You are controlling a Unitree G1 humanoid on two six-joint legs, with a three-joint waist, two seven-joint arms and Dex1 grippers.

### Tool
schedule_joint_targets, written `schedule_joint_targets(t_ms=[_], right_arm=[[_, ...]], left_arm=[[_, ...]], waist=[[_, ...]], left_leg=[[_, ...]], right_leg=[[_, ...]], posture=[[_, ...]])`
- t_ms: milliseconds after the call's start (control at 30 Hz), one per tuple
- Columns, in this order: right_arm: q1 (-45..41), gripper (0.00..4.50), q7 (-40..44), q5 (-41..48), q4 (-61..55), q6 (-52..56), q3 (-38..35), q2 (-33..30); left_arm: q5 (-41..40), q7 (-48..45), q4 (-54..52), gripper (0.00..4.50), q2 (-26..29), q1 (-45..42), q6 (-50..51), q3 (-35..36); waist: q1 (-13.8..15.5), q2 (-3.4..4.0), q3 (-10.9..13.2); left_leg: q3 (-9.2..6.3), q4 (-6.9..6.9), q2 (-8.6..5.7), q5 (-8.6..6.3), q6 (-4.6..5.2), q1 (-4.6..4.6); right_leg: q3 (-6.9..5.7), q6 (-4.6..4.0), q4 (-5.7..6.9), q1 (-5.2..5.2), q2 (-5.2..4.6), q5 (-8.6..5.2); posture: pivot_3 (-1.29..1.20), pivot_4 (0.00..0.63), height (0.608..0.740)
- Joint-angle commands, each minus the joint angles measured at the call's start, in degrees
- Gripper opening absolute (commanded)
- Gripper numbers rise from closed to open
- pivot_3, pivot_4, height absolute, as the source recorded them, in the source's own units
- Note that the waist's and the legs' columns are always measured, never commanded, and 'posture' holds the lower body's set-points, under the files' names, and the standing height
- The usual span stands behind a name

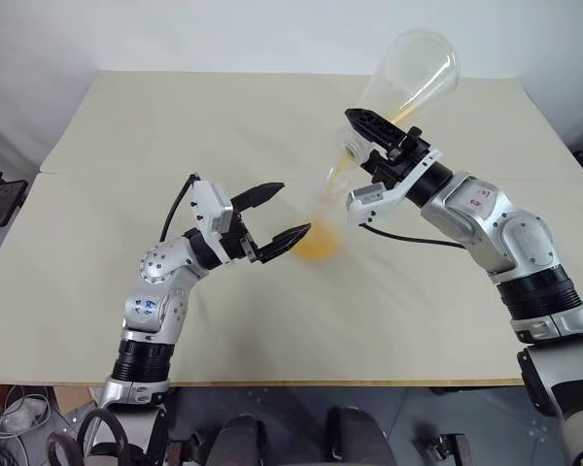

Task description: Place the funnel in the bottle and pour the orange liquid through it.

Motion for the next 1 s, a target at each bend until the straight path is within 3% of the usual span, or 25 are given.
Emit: schedule_joint_targets(t_ms=[33,1000], right_arm=[[-1.8,2.45,-1.5,0.1,-0.4,-0.3,-0.3,-0.7],[-2.7,2.45,-4.1,-1.7,0.4,-1.0,0.9,-0.8]], left_arm=[[-0.5,0.3,-0.9,4.50,-0.3,-0.2,-1.0,0.7],[-0.3,0.7,-0.8,4.50,-0.9,0.0,-1.9,0.6]], waist=[[0.0,0.00,0.0],[0.0,0.00,0.0]], left_leg=[[0.00,0.00,0.00,0.00,0.00,0.00],[0.00,0.00,0.00,0.00,0.00,0.00]], right_leg=[[0.00,0.00,0.00,0.00,0.00,0.00],[0.00,0.00,0.00,0.00,0.00,0.00]], posture=[[0.00,0.150,0.740],[0.00,0.150,0.740]])
